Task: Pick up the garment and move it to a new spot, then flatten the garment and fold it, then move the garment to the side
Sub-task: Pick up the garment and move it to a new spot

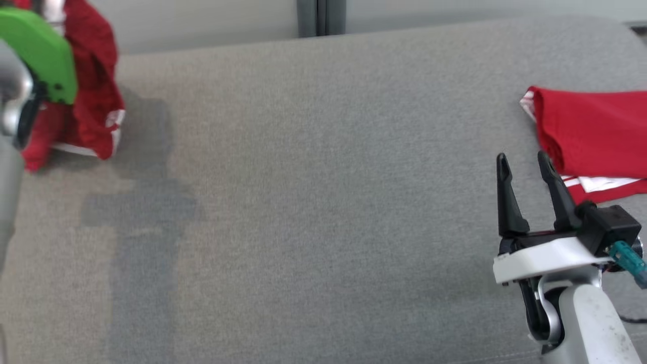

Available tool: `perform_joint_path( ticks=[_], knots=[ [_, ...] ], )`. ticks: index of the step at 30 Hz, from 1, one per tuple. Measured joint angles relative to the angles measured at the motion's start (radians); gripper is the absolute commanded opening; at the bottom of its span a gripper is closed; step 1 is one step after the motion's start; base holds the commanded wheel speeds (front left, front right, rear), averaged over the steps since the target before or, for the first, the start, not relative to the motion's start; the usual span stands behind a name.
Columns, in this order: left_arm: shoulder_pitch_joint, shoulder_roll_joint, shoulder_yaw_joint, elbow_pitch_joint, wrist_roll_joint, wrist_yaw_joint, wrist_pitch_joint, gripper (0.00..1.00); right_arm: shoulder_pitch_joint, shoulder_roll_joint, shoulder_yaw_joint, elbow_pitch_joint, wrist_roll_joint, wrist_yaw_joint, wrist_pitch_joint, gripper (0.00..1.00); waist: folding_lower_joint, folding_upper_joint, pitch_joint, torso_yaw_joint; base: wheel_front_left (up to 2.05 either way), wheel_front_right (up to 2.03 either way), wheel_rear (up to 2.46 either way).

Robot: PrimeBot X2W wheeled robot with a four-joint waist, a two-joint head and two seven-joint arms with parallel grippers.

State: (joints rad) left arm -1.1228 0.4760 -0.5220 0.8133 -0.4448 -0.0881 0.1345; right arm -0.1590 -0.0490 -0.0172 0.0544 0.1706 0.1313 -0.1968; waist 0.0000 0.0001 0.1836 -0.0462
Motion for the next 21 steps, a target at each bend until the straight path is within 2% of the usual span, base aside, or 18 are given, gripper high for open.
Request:
perform_joint_path(
  ticks=[3,11,17,21],
  knots=[
    [-0.002,-0.035,-0.038,-0.054,-0.001,-0.019,0.019,0.00,0.023,0.000,0.001,0.015,0.009,0.000,-0.008,1.00,0.0000,0.0000,-0.054,-0.015,0.00,0.00,0.00],
    [0.032,-0.156,-0.137,-0.284,-0.109,-0.040,0.050,0.00,0.049,-0.001,0.002,0.030,0.019,0.000,-0.019,1.00,0.0000,0.0000,-0.123,-0.094,0.00,0.00,0.00],
    [0.138,-0.193,-0.245,-0.460,-0.184,-0.041,0.044,0.00,0.041,-0.001,0.025,0.034,0.029,0.000,-0.030,1.00,0.0000,0.0000,-0.086,-0.141,0.00,0.00,0.00],
    [0.262,-0.171,-0.285,-0.495,-0.223,-0.041,0.046,0.00,0.021,-0.001,0.040,0.039,0.032,0.000,-0.037,1.00,0.0000,0.0000,-0.042,-0.157,0.00,0.00,0.00]
  ],
)
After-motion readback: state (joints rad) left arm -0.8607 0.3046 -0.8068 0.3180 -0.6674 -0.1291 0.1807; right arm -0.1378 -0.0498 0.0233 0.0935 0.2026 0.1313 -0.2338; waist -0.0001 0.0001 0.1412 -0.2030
